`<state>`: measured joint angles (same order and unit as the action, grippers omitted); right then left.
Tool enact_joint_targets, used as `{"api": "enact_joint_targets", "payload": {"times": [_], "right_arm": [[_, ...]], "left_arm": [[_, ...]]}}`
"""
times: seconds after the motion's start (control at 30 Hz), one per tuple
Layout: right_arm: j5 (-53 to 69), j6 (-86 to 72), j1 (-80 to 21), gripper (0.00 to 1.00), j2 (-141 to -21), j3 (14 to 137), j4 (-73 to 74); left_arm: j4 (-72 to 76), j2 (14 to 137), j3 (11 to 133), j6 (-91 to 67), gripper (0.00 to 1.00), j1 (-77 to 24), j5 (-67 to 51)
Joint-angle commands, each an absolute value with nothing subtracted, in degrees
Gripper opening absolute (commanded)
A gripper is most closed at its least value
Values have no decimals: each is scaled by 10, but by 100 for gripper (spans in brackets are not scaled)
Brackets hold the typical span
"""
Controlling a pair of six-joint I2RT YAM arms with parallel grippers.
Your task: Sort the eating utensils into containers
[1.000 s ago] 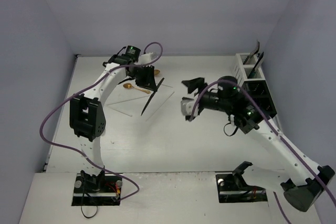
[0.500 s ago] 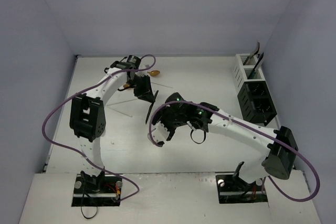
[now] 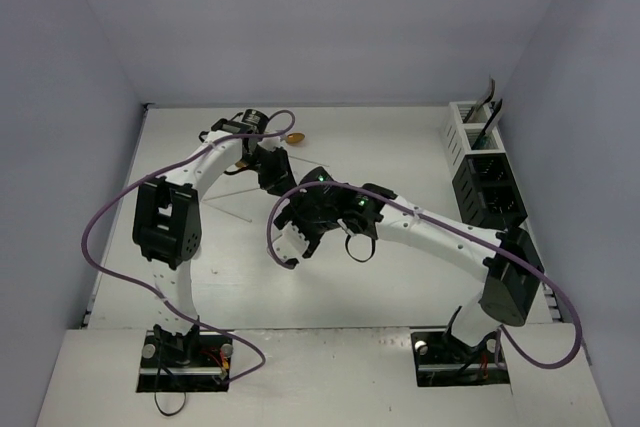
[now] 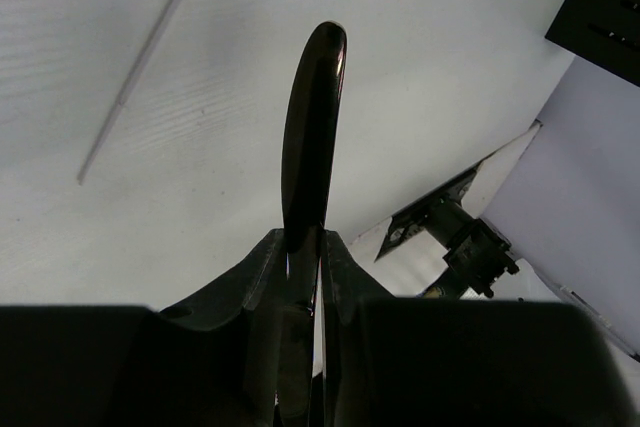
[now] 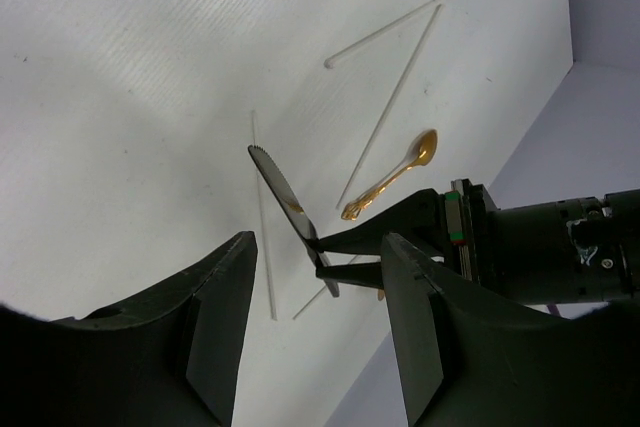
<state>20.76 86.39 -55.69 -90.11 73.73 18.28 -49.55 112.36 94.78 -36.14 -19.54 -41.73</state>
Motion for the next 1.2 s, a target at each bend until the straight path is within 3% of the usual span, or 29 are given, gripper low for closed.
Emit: {"api": "enact_joint_targets", "payload": {"times": [0.0,0.27,0.5,0.73,0.8,0.87,1.07,1.17], "right_arm": [[221,869,-547,49,-916,772,176],[224,878,-532,45,-929,769,178],[227,879,-529,16,-935,776,182],[225,878,-529,0,-938,779,194],[223,873,-530,0,-936,779,198],[220,868,-530,0,-934,781,199],[221,811,-528,0,-923,805,201],[223,756,-525,0,-915,826,200]], "left_arm": [[-494,1094,955,-377,0,-201,-490],[-494,1094,946,-370,0,-211,-528],[-494,1092,949,-374,0,-215,-533],[-494,1093,952,-372,0,-215,-531],[-494,1093,952,-370,0,-215,-529],[-495,1094,952,-368,11,-213,-521],[-495,1074,959,-356,67,-199,-450],[-488,1057,974,-346,80,-181,-399]]}}
